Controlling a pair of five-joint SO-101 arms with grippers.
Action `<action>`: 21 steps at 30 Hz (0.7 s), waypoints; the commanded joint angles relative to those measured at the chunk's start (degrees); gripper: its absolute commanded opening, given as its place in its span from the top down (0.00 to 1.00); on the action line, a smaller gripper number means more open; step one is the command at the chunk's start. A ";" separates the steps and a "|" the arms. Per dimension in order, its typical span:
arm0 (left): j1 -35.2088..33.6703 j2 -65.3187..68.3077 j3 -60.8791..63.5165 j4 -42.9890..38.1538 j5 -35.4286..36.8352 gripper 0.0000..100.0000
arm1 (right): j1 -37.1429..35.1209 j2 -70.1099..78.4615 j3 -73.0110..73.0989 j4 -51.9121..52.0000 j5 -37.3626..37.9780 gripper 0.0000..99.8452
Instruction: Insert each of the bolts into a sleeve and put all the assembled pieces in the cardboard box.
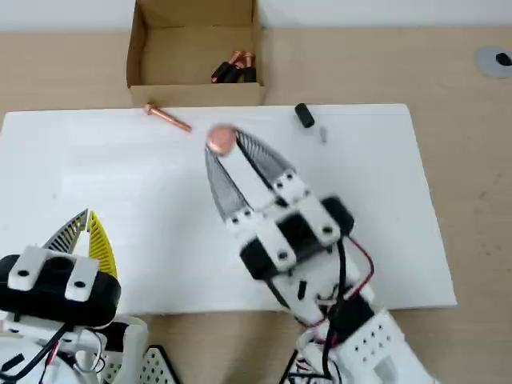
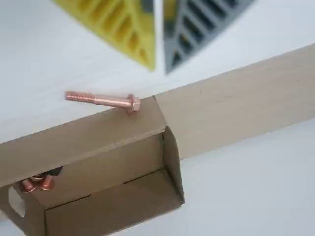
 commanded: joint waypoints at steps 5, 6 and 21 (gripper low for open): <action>-0.53 -0.13 -1.14 0.35 -0.26 0.99 | 1.63 30.81 -26.51 -10.11 0.62 0.99; -0.53 -0.13 -0.70 0.35 -0.26 0.99 | 2.15 34.33 -28.70 -11.16 0.62 0.99; -0.53 -0.13 2.20 0.35 14.07 0.99 | 16.04 96.75 -80.48 -18.55 0.62 0.99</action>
